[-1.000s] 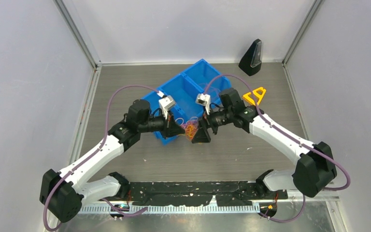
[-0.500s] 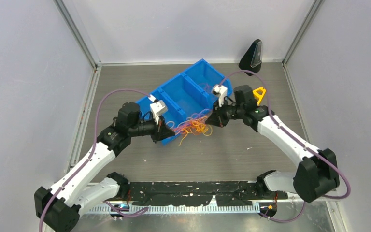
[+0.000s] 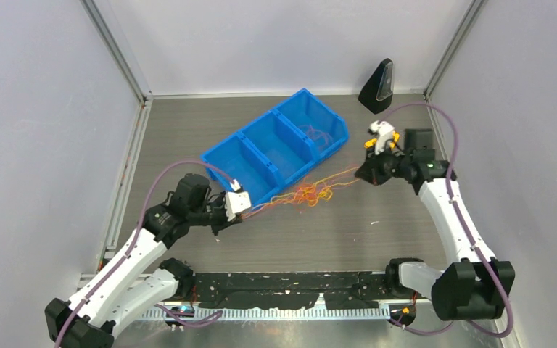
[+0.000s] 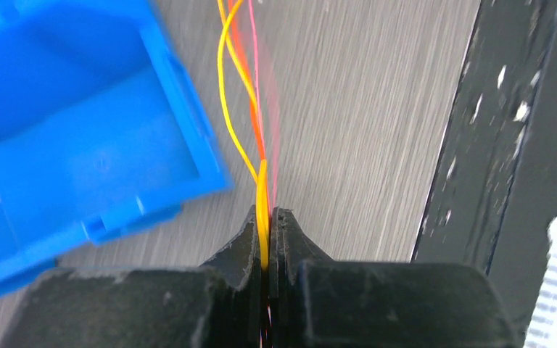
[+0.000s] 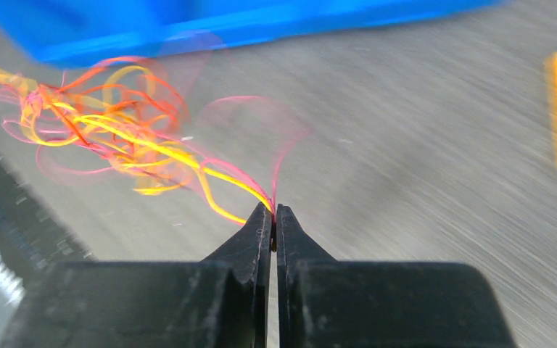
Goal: Untangle the cables
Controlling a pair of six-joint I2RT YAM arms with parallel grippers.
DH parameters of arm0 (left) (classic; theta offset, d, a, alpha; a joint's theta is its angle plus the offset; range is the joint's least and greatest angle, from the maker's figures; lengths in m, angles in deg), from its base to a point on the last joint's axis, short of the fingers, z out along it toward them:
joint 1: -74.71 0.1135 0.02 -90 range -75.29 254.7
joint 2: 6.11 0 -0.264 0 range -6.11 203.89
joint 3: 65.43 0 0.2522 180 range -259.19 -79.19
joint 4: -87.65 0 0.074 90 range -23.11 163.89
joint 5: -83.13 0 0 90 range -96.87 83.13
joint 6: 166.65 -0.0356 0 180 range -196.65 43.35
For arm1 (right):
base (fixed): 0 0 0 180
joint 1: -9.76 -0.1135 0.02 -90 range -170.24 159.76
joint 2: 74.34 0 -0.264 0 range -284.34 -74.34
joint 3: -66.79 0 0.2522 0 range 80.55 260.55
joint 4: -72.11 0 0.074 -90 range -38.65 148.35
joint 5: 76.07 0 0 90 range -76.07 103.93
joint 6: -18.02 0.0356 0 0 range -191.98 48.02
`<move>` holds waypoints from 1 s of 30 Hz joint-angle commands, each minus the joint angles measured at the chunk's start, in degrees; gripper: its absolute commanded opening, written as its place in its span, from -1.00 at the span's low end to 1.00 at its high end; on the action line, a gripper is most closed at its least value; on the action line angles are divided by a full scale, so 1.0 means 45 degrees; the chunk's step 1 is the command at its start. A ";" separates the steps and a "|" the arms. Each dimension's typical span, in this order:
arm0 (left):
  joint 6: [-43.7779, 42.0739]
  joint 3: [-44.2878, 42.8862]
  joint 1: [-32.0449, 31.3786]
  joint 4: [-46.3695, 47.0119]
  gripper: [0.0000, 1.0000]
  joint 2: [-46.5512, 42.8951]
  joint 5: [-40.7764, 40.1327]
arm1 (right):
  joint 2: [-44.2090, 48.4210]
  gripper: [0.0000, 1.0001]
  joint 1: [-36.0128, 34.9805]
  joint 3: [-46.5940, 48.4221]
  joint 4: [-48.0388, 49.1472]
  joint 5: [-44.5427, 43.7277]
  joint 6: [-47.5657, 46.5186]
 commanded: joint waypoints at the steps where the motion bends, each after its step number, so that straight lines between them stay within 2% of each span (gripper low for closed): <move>1: -0.2768 0.0698 0.0137 -0.3220 -1.00 -0.0433 -0.1593 | 0.0238 -0.89 0.2564 0.1626 -0.0807 -0.1366 -0.1915; 12: -0.4842 0.2667 0.0142 -0.2963 -1.00 -0.0346 -0.4041 | -0.0683 -0.89 0.4721 0.3419 -0.1027 -0.0771 -0.2350; 14: -0.4786 0.2755 0.0147 -0.2680 -1.00 -0.0345 -0.3885 | -0.0831 -0.89 0.4848 0.3775 -0.1044 -0.0333 -0.2140; 18: -0.3627 0.1523 0.0118 -0.2618 -1.00 -0.0085 -0.2037 | -0.0839 -0.89 0.4690 0.4083 -0.1758 0.2406 -0.1769; 19: -0.3147 0.1108 0.0078 -0.2549 -0.94 0.0008 -0.1455 | -0.0772 -0.89 0.4428 0.4082 -0.2115 0.3279 -0.1775; 21: -0.2290 0.0156 -0.0017 -0.2608 -0.35 0.0201 -0.0265 | -0.0512 -0.89 0.3821 0.4012 -0.2538 0.4153 -0.1793; 23: -0.1366 -0.0889 -0.0173 -0.2542 0.14 0.0259 0.0746 | -0.0072 -0.89 0.3025 0.3881 -0.2639 0.4545 -0.1629; 27: 0.2273 -0.2279 -0.0452 0.0004 0.68 -0.0075 0.1049 | 0.0951 -0.89 0.1349 0.3374 -0.2001 0.4711 -0.0569; 30: 0.3823 -0.3175 -0.1419 0.2484 0.79 0.0255 -0.0255 | 0.1598 -0.89 0.0026 0.2766 -0.1019 0.4617 0.0570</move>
